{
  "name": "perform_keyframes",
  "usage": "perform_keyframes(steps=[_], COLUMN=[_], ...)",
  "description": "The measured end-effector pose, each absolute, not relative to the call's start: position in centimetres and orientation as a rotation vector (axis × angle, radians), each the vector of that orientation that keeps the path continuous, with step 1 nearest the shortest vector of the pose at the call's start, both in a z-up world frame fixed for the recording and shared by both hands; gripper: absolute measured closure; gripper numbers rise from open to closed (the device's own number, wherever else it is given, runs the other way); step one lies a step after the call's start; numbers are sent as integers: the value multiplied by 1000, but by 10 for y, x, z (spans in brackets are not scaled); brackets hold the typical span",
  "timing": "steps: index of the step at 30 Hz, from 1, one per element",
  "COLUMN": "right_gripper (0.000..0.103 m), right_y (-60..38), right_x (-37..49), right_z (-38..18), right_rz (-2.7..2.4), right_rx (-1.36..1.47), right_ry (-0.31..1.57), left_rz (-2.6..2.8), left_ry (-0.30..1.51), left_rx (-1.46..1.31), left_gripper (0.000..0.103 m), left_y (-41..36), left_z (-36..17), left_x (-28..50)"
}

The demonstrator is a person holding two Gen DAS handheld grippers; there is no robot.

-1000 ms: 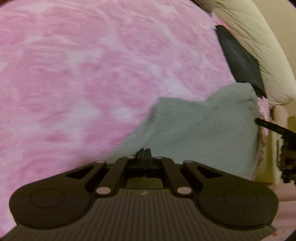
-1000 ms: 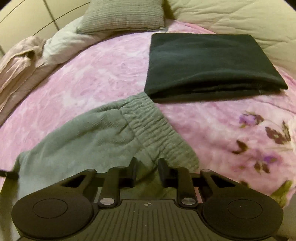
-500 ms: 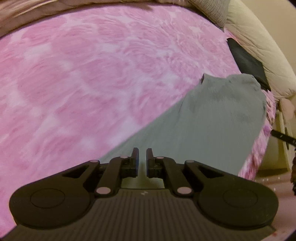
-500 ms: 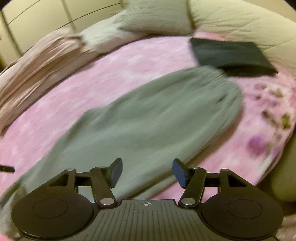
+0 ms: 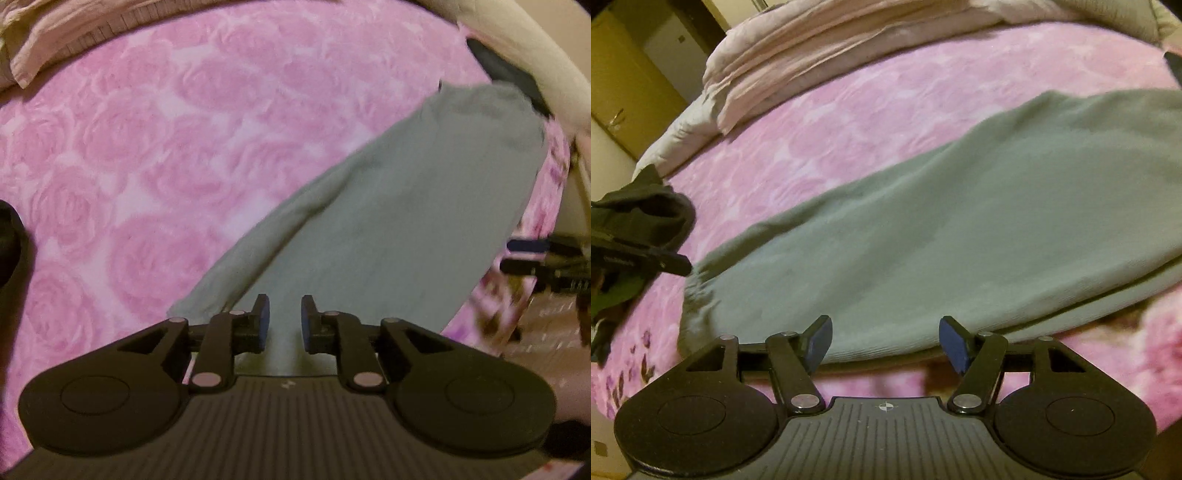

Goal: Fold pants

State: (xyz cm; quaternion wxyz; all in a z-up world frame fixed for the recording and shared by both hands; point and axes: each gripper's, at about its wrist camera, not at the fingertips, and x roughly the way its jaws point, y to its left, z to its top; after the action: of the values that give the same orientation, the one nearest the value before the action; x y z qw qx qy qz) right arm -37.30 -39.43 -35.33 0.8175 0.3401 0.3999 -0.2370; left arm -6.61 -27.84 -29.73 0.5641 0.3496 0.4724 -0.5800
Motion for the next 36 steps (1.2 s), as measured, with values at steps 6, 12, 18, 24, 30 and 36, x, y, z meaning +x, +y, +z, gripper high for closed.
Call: perform_keyframes(steps=[6, 12, 18, 24, 30, 36], right_gripper=[42, 40, 40, 40, 58, 77], right_y=[-357, -276, -174, -120, -118, -139], right_x=[-350, -309, -215, -162, -154, -163], right_z=[-369, -346, -351, -392, -425, -389], right_rz=[-575, -604, -436, -353, -348, -422], right_rx=[722, 531, 241, -175, -340, -162], right_ry=[887, 898, 953, 1054, 1102, 1040], left_rz=[-1398, -1600, -1758, -1920, -2071, -2182], left_ry=[1098, 1074, 892, 657, 286, -331], left_rx=[874, 915, 1028, 1106, 1253, 1429], left_gripper=[90, 90, 85, 68, 40, 23], left_y=[-268, -259, -238, -217, -193, -166], left_z=[-330, -339, -311, -305, -319, -338], left_x=[-39, 0, 35, 39, 13, -20])
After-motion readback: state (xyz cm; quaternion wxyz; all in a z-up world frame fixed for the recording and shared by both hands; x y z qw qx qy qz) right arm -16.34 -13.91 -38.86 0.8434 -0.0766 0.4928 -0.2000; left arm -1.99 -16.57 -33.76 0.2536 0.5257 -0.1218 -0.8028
